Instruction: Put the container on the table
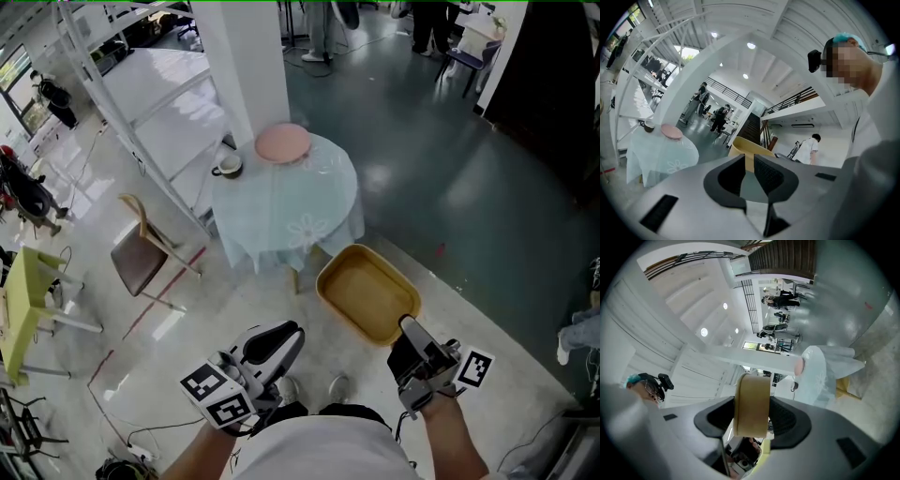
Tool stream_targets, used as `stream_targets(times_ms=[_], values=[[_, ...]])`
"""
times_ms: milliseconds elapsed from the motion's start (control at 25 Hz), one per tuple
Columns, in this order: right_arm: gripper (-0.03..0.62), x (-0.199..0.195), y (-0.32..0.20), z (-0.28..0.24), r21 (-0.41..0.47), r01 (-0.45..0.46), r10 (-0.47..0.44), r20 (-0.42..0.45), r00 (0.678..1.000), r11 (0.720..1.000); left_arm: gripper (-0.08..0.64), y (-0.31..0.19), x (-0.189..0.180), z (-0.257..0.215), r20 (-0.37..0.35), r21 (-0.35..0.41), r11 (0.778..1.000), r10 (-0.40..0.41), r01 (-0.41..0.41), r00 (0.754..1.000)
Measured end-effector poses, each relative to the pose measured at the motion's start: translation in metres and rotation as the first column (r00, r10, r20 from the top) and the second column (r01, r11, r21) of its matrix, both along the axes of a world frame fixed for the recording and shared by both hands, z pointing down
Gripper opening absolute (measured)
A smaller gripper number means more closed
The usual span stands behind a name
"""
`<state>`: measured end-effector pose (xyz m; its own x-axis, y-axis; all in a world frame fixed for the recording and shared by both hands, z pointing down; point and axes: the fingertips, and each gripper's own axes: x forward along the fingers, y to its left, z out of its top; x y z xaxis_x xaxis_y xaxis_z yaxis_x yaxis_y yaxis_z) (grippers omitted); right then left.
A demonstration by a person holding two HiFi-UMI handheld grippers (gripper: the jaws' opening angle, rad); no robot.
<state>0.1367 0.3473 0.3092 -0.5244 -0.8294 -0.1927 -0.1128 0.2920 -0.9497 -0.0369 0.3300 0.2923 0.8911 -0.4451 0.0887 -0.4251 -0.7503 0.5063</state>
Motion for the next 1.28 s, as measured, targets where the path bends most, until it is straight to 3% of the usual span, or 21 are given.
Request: stream_targets(times_ms=[520, 1280], values=[[0.244, 0.045, 0.003, 0.008, 0.003, 0.051, -0.051, -0.009, 0.999, 0.999, 0.071, 0.010, 0.055, 0.008, 0.015, 0.000, 1.000, -0.023, 0.023, 1.000], [0.244, 0.069, -0.007, 0.016, 0.010, 0.098, -0.098, -0.005, 0.995, 0.995, 0.051, 0.008, 0.083, 0.019, 0.037, -0.005, 0.997, -0.072, 0.072, 0.997]])
